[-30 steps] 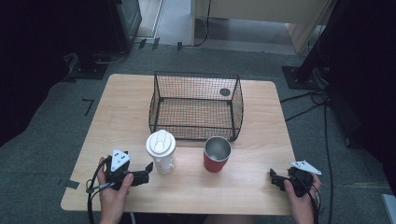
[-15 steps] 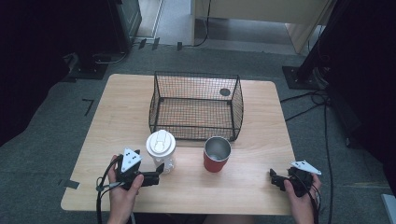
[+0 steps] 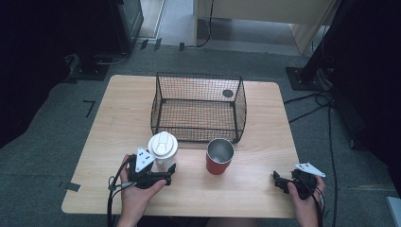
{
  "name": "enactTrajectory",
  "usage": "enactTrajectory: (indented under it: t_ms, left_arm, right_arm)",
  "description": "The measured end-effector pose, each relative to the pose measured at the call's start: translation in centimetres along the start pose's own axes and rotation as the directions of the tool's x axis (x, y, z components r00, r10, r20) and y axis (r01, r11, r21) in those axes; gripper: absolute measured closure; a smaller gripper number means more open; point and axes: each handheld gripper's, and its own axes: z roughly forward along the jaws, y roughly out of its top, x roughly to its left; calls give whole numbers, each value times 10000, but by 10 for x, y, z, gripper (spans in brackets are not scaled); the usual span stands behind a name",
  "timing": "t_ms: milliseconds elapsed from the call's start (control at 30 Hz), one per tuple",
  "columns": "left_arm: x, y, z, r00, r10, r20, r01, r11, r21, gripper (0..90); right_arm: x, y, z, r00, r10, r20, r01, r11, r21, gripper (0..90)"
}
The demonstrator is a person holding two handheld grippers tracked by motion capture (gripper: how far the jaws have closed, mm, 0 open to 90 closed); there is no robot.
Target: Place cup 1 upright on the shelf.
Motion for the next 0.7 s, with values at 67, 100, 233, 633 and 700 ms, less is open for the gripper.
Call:
enactTrajectory:
  t_ms: [67, 100, 233, 633, 700]
  left_arm:
    - [-1, 2, 1, 10000, -55, -49, 55, 10000, -67, 0]
    - [-2, 4, 2, 9999, -3, -103, 2, 10000, -61, 0]
    - [-4, 10, 5, 9997, 54, -231, -56, 9999, -109, 0]
    - [-9, 16, 6, 9971, 43, -754, -101, 9970, -761, 159]
    - [-9, 16, 6, 9972, 80, -747, -136, 9970, -757, 161]
  right_arm:
    - [0, 0, 0, 10000, 0, 1, 0, 10000, 1, 0]
    - [0, 0, 0, 10000, 3, -1, -3, 10000, 2, 0]
    - [-1, 0, 0, 10000, -15, -15, 15, 10000, -1, 0]
    - [-1, 1, 1, 10000, -38, -22, 38, 10000, -14, 0]
    - [-1, 1, 1, 10000, -38, -23, 38, 10000, -14, 0]
